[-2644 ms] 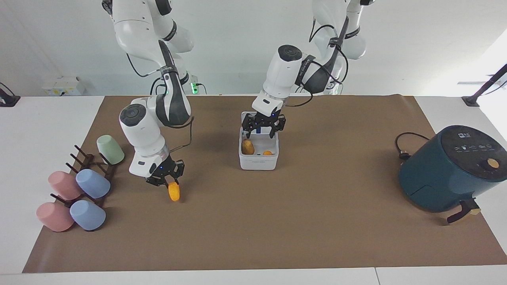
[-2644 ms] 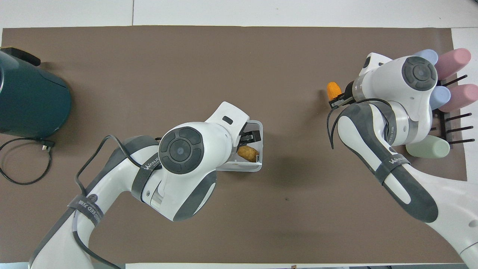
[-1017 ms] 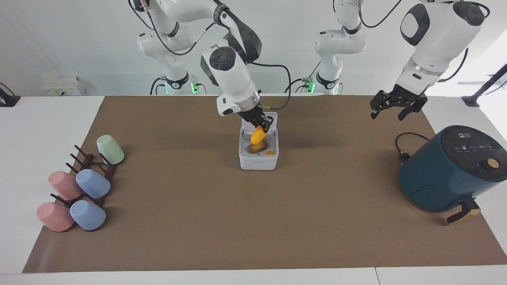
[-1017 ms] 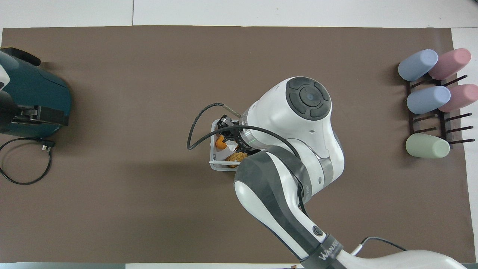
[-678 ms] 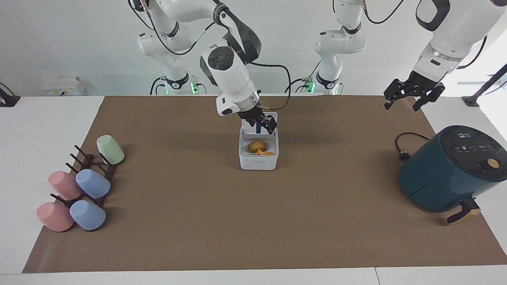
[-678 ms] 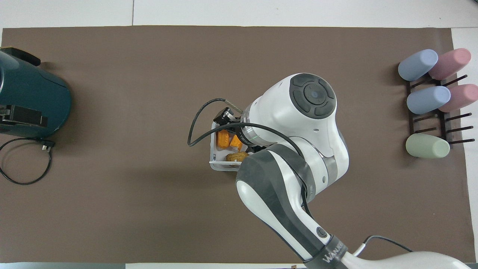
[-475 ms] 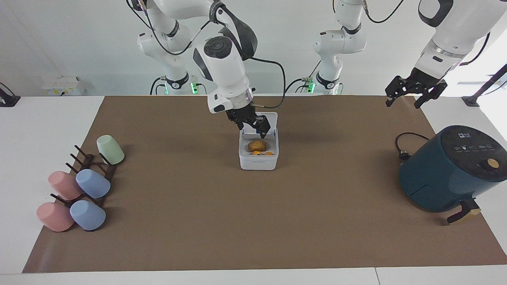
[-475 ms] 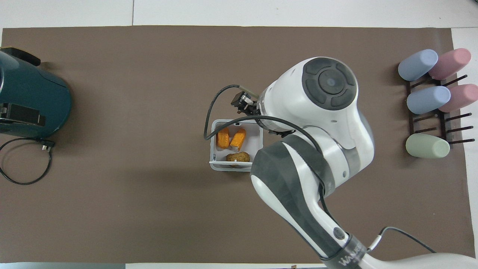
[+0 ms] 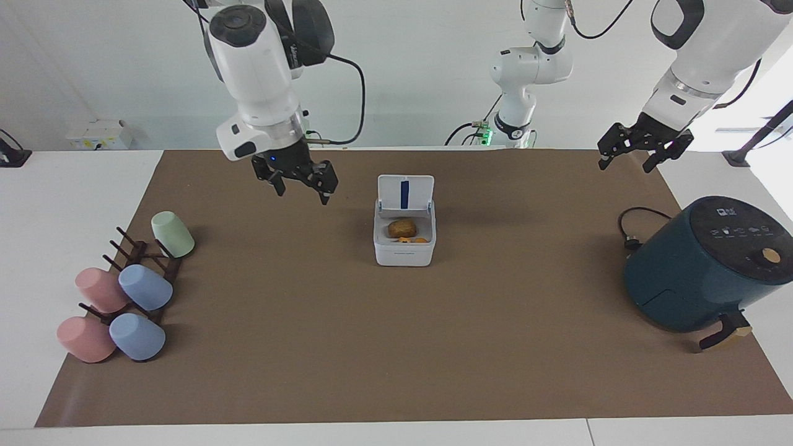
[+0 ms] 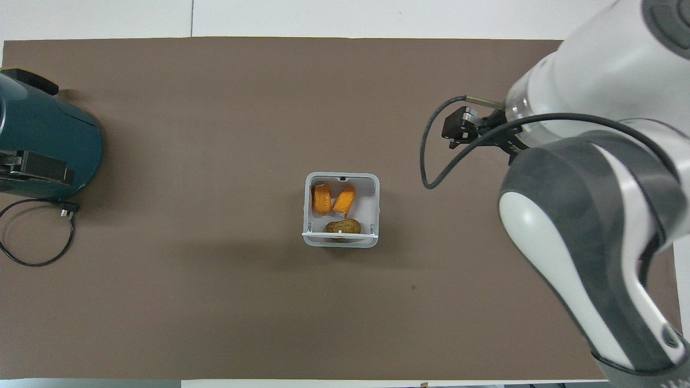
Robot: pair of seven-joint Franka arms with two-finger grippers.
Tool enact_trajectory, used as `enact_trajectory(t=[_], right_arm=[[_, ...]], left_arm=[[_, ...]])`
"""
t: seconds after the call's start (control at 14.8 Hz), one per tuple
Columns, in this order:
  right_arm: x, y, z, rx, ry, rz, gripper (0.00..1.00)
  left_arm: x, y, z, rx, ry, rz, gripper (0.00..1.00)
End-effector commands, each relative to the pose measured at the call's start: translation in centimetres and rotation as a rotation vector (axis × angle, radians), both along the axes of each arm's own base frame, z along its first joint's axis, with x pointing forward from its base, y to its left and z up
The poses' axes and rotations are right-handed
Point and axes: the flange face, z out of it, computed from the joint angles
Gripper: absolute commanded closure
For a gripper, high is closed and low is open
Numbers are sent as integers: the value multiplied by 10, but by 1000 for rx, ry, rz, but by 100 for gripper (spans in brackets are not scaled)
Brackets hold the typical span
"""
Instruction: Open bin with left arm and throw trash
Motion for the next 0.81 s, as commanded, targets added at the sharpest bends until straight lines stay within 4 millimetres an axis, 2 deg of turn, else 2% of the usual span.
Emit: enact_trajectory(t=[0.0,0.2,0.41,0.54,0.75], right_arm=[[-25,-49,25,-38,33,92,0],[-38,-105,22,-41,78,162,0],[-44,-134,10,-29,63,159,0],[-37,-138,18,-36,18,150,0],[-38,-140,13,-58,38,152,0]], left_arm=[[-4,0,0,18,19,-5,0],[-4,0,1,18,12,-8,0],[-3,0,0,18,17,-7,0],[-3,0,0,18,16,-4,0],[-3,0,0,18,17,-8,0]])
